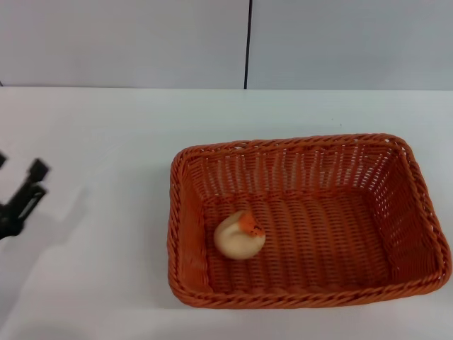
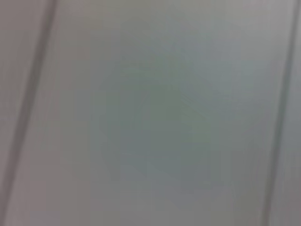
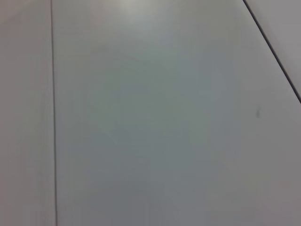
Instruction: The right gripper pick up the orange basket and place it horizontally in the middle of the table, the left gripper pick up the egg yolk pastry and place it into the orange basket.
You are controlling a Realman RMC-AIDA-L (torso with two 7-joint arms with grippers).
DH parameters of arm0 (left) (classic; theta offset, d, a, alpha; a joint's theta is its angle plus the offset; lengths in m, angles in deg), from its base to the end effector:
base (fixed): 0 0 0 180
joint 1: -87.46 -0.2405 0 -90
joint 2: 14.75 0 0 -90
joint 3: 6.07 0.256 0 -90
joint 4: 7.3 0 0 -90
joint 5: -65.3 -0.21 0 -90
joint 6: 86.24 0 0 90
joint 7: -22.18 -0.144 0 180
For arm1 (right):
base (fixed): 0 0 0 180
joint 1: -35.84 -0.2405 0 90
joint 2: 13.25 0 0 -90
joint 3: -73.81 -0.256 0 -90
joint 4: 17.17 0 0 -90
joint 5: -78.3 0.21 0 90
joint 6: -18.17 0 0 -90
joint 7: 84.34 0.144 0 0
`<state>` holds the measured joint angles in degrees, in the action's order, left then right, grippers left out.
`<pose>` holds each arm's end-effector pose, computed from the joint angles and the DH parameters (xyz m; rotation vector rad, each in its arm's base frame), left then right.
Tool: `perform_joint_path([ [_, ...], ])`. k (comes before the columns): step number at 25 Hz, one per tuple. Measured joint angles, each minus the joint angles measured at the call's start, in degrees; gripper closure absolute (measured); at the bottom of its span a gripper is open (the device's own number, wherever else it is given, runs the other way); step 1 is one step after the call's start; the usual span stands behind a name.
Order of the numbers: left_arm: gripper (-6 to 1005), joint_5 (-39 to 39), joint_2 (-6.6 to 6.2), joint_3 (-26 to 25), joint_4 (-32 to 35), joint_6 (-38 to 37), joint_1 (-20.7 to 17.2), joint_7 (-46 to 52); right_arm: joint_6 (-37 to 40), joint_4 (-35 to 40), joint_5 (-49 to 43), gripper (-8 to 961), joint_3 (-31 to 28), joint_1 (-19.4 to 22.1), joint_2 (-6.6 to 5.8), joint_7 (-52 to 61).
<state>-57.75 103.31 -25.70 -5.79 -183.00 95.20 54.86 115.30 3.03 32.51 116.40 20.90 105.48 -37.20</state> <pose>-0.3627 0.1879 0.0033 -1.7232 -0.6550 -1.0174 0.3157 0.2742 0.0897 -1.5368 0.3438 1.3247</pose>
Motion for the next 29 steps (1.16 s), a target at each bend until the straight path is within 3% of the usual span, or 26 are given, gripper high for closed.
perform_joint_path([
  [3, 190, 0.0, -0.05, -3.5, 0.0, -1.0, -2.3, -0.2, -0.5, -1.0, 0.0, 375, 0.0, -0.6, 0.00, 0.0],
  [8, 190, 0.0, 0.05, -5.1, 0.5, -1.2, -4.2, -0.3, -1.9, -2.2, -0.2, 375, 0.7, -2.0, 0.00, -2.3],
  [15, 190, 0.0, 0.09, -5.4, 0.5, -0.9, -4.4, -0.3, -2.4, -4.2, -0.2, 375, 0.7, -3.9, 0.08, -5.1],
  [29, 190, 0.0, 0.14, -7.0, 0.5, 0.2, -3.9, -3.3, -2.7, -4.8, -0.2, 376, 0.2, -3.5, 0.12, -5.3],
])
